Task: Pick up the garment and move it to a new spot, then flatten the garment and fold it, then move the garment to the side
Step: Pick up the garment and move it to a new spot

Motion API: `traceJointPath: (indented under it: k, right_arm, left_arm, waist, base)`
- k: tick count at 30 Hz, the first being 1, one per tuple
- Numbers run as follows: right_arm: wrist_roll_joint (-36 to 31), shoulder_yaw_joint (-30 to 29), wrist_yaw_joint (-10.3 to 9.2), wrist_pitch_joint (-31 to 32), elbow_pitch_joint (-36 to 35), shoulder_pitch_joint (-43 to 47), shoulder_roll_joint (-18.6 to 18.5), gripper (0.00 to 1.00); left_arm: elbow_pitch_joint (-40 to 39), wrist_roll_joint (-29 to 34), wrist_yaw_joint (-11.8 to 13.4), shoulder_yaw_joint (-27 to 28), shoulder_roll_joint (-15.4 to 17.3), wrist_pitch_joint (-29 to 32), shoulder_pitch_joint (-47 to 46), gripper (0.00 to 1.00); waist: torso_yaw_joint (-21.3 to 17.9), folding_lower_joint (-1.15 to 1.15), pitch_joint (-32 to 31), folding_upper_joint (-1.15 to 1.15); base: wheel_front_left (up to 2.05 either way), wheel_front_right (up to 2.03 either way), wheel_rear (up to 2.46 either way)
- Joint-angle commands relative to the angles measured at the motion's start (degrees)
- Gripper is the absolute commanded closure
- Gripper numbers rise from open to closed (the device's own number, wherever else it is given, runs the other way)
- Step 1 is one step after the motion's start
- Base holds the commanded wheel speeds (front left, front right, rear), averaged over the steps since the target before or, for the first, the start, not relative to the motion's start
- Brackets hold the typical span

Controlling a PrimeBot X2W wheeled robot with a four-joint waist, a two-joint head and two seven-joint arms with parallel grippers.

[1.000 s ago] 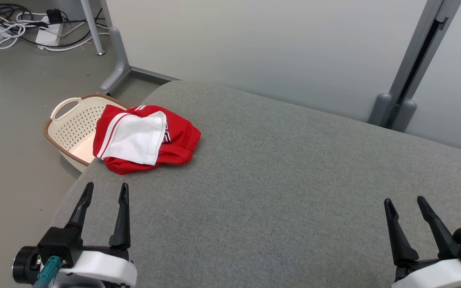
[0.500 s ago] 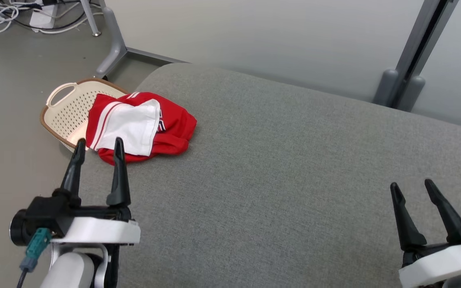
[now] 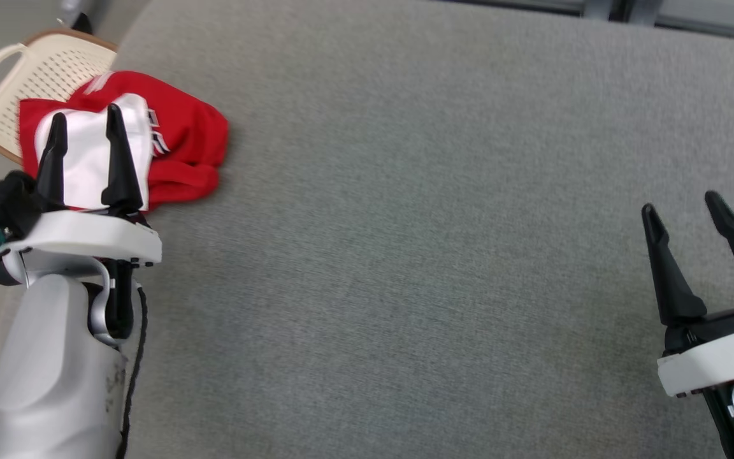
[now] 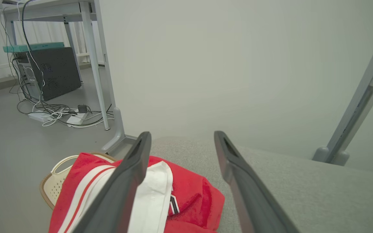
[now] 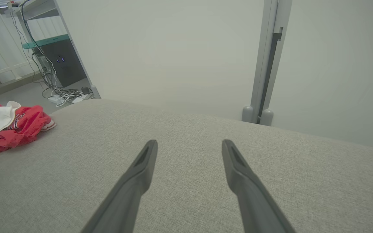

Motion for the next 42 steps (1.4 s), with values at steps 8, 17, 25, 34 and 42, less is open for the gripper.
traceJointPath:
  k: [8, 17, 25, 34, 42]
  right_arm:
    - [0.1, 1.3, 0.0, -0.7, 0.5, -3.9, -0.5, 0.0]
    - [0.5, 1.2, 0.0, -2.3, 2.2, -5.1, -0.2, 0.0]
    - [0.9, 0.5, 0.0, -4.3, 4.3, -4.2, 0.8, 0.0]
    - [1.5, -0.2, 0.0, -6.5, 7.1, -2.2, 2.7, 0.0]
    - [2.0, 0.1, 0.0, -8.0, 9.2, 0.4, 4.1, 0.0]
  left_arm:
    - [30.3, -1.5, -4.9, 1.0, 4.2, 0.2, -12.1, 0.0]
    - [39.6, -4.7, -5.7, 1.5, 5.9, 0.0, -15.8, 1.0]
    - [23.9, -0.7, -5.5, 5.9, 7.5, -0.1, -9.7, 1.0]
    - [-0.4, 5.8, -5.5, 11.6, 3.8, -0.1, 0.8, 1.0]
    - [-19.0, 10.3, -5.6, 9.9, -0.9, -0.1, 13.7, 1.0]
  waist:
    - [-5.6, 0.0, 8.9, 0.0]
    - [-6.4, 0.0, 9.4, 0.0]
    - [-6.5, 0.0, 5.7, 0.0]
    - [-7.4, 0.0, -1.6, 0.0]
    - [-9.5, 0.0, -7.8, 0.0]
  base:
    - [0.0, 0.0, 0.0]
    - [0.0, 0.0, 0.0]
    - [0.0, 0.0, 0.0]
    - [0.0, 0.0, 0.0]
    - [0.0, 0.0, 0.0]
